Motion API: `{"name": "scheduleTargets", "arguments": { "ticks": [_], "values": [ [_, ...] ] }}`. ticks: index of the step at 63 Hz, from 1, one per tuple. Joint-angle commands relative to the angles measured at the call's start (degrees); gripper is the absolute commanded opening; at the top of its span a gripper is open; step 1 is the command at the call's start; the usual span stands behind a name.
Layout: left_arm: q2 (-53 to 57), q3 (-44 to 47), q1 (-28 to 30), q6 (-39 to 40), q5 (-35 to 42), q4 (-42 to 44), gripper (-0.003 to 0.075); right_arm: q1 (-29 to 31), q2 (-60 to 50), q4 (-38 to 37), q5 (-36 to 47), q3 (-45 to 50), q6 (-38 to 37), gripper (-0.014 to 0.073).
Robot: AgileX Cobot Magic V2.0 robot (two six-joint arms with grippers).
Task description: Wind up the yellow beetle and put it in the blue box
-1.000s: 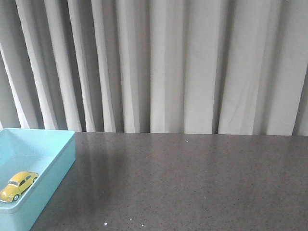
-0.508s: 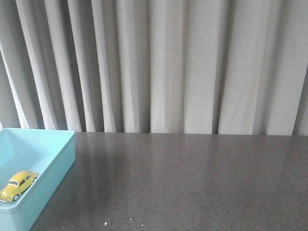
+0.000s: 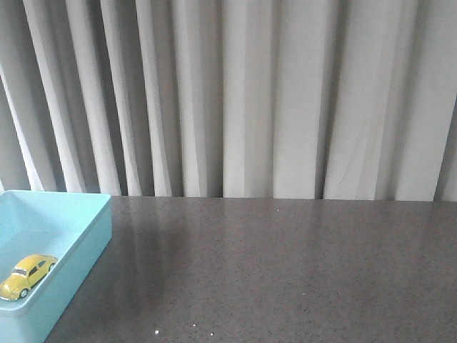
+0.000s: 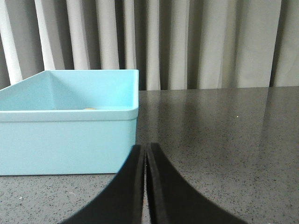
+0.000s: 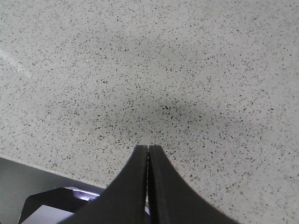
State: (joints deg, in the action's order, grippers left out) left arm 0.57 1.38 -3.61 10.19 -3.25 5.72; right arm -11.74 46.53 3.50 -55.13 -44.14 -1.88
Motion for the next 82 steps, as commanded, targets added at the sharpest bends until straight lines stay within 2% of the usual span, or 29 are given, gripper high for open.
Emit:
{"name": "scheduleTargets", "arguments": {
  "ticks": [1, 61, 66, 73, 82],
  "values": [
    [1.0, -0.4, -0.4, 0.6, 4.2, 0.0, -0.0006, -0.1, -0.3, -0.1, 2.6, -1.4, 0.3, -0.0007],
    [1.0, -0.5, -0.4, 0.6, 4.2, 0.0, -0.0006, -0.1, -0.5, -0.1, 2.7, -1.4, 0.3, -0.0007],
    [1.0, -0.5, -0.4, 0.6, 4.2, 0.0, -0.0006, 0.6, -3.0, -2.9, 3.0, -1.4, 1.3, -0.0007],
    [1.0, -0.5, -0.4, 0.6, 4.2, 0.0, -0.0006, 4.5, -8.2, -3.5, 7.6, -1.0, 1.2, -0.0007],
    [1.0, -0.5, -0.4, 0.6, 4.2, 0.0, -0.0006, 9.4, -17.1, -2.9, 20.0, 5.4, 1.2, -0.0007]
  ]
}}
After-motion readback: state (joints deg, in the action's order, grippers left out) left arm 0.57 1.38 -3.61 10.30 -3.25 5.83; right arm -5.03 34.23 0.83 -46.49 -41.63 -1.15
